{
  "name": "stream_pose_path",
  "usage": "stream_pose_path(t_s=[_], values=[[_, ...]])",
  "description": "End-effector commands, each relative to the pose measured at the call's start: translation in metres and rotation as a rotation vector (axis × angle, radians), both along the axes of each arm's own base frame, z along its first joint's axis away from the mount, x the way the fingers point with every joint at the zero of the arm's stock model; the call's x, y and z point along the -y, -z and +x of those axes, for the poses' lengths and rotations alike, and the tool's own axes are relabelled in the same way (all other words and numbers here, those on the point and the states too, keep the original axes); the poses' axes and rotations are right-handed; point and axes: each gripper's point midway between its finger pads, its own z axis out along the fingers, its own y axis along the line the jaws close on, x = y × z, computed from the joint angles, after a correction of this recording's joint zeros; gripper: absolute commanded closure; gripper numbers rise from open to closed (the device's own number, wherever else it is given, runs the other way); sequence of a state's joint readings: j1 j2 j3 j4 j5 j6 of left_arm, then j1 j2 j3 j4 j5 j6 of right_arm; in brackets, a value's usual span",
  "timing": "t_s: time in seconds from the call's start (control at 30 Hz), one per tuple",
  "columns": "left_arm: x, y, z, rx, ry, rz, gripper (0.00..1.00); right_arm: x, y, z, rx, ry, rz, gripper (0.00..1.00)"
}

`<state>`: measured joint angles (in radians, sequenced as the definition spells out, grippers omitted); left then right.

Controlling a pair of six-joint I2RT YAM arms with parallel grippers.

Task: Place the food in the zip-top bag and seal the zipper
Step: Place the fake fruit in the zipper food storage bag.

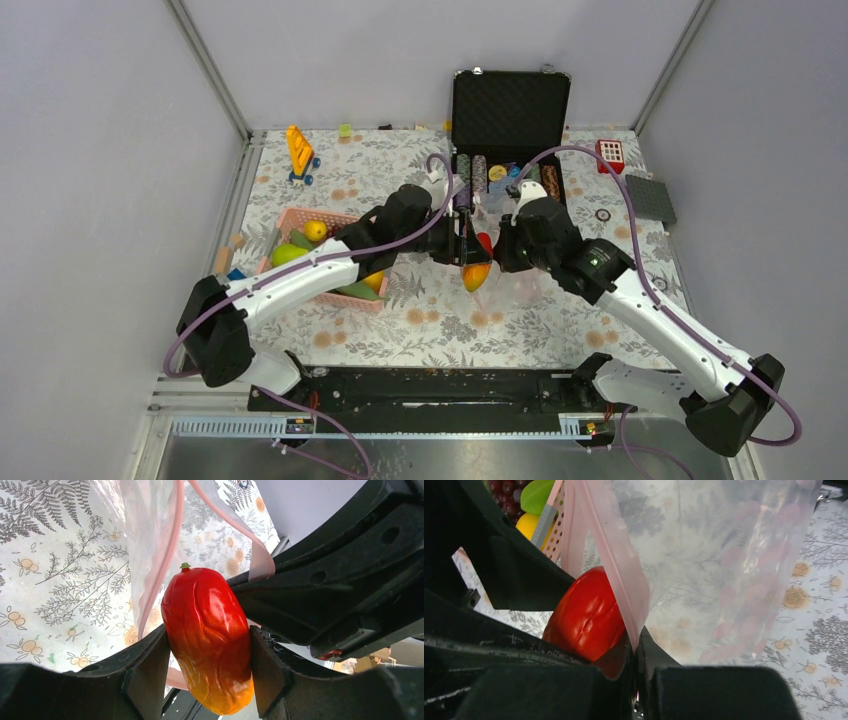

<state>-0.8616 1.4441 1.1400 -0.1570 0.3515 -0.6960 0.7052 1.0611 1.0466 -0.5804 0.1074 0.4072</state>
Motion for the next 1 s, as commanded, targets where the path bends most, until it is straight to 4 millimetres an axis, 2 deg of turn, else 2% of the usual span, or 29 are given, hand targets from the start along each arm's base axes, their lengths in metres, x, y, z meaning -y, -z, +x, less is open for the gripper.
stream_pose_path(t_s=[0.0, 0.2, 0.33, 0.57, 0.7, 0.73, 0.8, 0.87, 0.93, 0.97], values=[[0.011, -0.020, 0.010, 0.001, -0.013, -0.082, 1.00, -0.033, -0.013, -0.013, 0.016, -0.174, 0.131, 1.00], [-0.001, -0.022, 0.040, 0.010, -0.182, -0.082, 1.00, -0.036, -0.012, -0.025, 0.009, -0.230, 0.157, 1.00], [-0.010, -0.017, 0.053, 0.037, -0.270, -0.060, 1.00, -0.039, -0.022, -0.035, 0.008, -0.260, 0.207, 1.00], [-0.016, -0.006, 0.058, 0.023, -0.336, -0.065, 1.00, -0.052, -0.049, -0.048, 0.022, -0.321, 0.334, 1.00], [-0.017, -0.003, 0.052, 0.045, -0.330, -0.045, 1.00, -0.049, -0.054, -0.043, 0.042, -0.277, 0.345, 1.00], [-0.017, -0.004, 0.050, 0.060, -0.326, -0.031, 0.97, -0.046, -0.053, -0.039, 0.050, -0.253, 0.338, 1.00], [-0.018, -0.007, 0.042, 0.096, -0.293, -0.009, 0.74, -0.041, -0.052, -0.033, 0.063, -0.207, 0.324, 1.00], [-0.018, -0.012, 0.033, 0.123, -0.255, -0.009, 0.43, -0.036, -0.048, -0.028, 0.066, -0.166, 0.301, 1.00], [-0.021, -0.017, 0.026, 0.140, -0.227, -0.017, 0.23, -0.031, -0.045, -0.023, 0.063, -0.123, 0.279, 1.00], [-0.022, -0.020, 0.022, 0.150, -0.206, -0.019, 0.16, -0.028, -0.042, -0.021, 0.060, -0.104, 0.265, 1.00]])
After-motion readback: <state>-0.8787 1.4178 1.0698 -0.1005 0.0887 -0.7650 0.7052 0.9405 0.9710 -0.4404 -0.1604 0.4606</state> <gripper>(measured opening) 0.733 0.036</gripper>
